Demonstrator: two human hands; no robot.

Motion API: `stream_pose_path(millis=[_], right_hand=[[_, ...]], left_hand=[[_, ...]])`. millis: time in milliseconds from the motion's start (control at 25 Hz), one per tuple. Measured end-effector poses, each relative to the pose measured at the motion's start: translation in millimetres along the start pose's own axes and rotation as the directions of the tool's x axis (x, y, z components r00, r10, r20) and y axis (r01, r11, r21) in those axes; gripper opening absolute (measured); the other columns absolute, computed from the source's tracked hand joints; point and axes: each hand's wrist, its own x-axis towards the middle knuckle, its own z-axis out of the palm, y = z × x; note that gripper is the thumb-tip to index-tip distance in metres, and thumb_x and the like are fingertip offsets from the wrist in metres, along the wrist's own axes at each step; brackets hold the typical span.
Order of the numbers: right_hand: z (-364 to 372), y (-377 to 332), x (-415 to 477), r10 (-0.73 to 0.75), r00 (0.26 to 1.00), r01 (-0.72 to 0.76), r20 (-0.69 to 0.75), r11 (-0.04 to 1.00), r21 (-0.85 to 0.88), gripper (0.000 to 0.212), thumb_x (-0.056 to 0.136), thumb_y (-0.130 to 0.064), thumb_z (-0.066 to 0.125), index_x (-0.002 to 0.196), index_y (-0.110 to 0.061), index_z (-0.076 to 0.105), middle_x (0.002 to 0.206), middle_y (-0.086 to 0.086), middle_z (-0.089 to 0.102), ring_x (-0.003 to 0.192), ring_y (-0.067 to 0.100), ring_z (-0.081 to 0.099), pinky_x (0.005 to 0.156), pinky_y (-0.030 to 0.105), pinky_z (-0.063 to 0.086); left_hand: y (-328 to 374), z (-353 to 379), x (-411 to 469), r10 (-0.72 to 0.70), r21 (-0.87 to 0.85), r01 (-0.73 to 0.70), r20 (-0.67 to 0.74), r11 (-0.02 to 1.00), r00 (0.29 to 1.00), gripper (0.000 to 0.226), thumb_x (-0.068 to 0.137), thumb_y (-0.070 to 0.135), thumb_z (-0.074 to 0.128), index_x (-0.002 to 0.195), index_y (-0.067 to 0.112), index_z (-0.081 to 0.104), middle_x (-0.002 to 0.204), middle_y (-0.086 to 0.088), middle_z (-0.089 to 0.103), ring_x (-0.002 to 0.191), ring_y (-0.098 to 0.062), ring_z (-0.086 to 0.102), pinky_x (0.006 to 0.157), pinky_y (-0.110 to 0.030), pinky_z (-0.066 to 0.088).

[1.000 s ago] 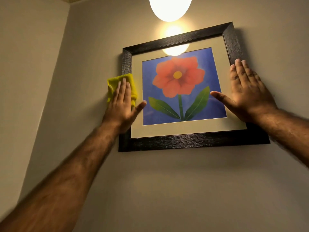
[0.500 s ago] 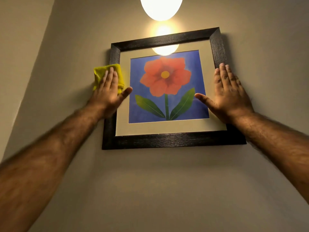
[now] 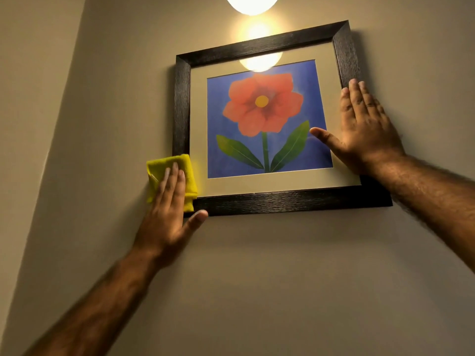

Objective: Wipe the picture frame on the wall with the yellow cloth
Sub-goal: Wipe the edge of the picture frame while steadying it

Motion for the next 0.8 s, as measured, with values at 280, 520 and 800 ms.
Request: stream_pose_path(millis=[280, 520, 800], right_hand=[[2, 2, -1, 0.006, 1.000, -0.006, -0.012, 1.000, -0.004, 0.111, 0.087, -0.086, 0.019, 0.162, -0.004, 0.008, 0.172, 0.014, 0.003, 0.160, 0.027, 0.005, 0.129, 0.043, 0.009], [3, 0, 0, 0.009, 1.000, -0.009, -0.018, 1.000, -0.008, 0.111, 0.087, -0.086, 0.018, 0.162, -0.005, 0.007, 0.173, 0.012, 0.002, 0.161, 0.026, 0.004, 0.129, 0.043, 0.009], [1, 1, 1, 0.011, 1.000, -0.011, -0.004, 1.000, 0.006, 0.114, 0.085, -0.088, 0.016, 0.162, -0.004, 0.007, 0.172, 0.014, 0.002, 0.160, 0.027, 0.004, 0.129, 0.044, 0.009]], left_hand=[[-9, -33, 104, -0.034, -0.003, 0.034, -0.025, 0.999, 0.999, 0.123, 0.070, 0.095, -0.003, 0.162, 0.014, -0.002, 0.172, -0.001, -0.011, 0.158, -0.015, -0.011, 0.130, -0.040, 0.000], [-2, -66, 202, -0.106, -0.015, 0.106, -0.037, 0.994, 0.994, 0.134, 0.059, 0.099, -0.005, 0.162, 0.013, -0.003, 0.172, -0.005, -0.009, 0.159, -0.022, -0.007, 0.130, -0.045, 0.002], [-14, -20, 82, -0.003, 0.012, 0.004, -0.037, 1.000, 0.999, 0.109, 0.080, 0.089, 0.002, 0.162, 0.017, -0.007, 0.172, 0.000, -0.014, 0.158, -0.016, -0.013, 0.128, -0.034, -0.004]])
